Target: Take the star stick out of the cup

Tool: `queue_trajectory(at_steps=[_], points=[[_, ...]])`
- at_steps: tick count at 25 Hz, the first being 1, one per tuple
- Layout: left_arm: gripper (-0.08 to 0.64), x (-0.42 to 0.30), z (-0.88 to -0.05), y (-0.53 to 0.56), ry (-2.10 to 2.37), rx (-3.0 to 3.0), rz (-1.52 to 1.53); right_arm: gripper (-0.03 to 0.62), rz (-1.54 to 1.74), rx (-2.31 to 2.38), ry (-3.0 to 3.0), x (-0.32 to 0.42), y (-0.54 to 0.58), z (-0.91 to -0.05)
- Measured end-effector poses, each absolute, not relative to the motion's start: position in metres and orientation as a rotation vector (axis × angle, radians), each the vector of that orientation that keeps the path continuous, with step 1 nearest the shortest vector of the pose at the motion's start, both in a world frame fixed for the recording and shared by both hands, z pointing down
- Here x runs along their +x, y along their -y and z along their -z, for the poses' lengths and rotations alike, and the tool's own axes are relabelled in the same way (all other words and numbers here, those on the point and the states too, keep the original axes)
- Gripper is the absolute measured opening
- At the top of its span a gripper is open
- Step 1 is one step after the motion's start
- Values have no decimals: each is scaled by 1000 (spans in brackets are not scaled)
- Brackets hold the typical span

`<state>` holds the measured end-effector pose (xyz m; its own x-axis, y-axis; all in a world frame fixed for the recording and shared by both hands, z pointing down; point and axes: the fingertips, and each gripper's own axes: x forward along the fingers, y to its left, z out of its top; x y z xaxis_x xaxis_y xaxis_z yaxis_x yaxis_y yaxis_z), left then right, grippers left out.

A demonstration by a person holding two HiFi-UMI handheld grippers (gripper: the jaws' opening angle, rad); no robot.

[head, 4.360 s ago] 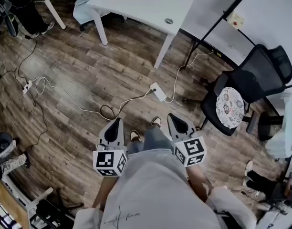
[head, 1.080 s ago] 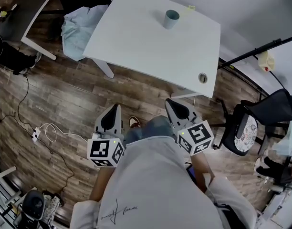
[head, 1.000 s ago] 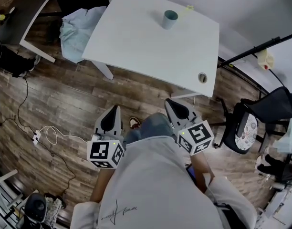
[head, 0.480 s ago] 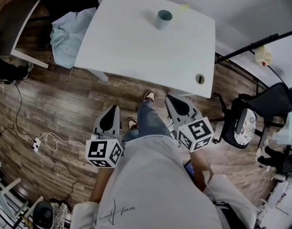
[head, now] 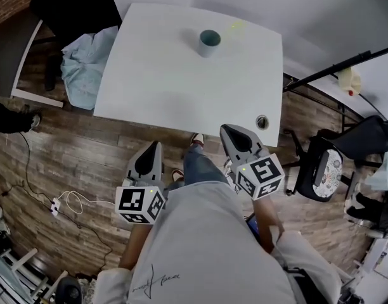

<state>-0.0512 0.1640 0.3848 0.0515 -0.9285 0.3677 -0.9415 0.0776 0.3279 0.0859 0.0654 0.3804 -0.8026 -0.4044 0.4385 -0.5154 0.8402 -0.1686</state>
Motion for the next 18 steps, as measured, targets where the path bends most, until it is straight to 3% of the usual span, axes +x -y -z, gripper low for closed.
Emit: queue_trajectory(at_steps=[18], points=[[8,-42,-369,-24,1877,1899,-152,9,-449,757,2681,101,70,-383]])
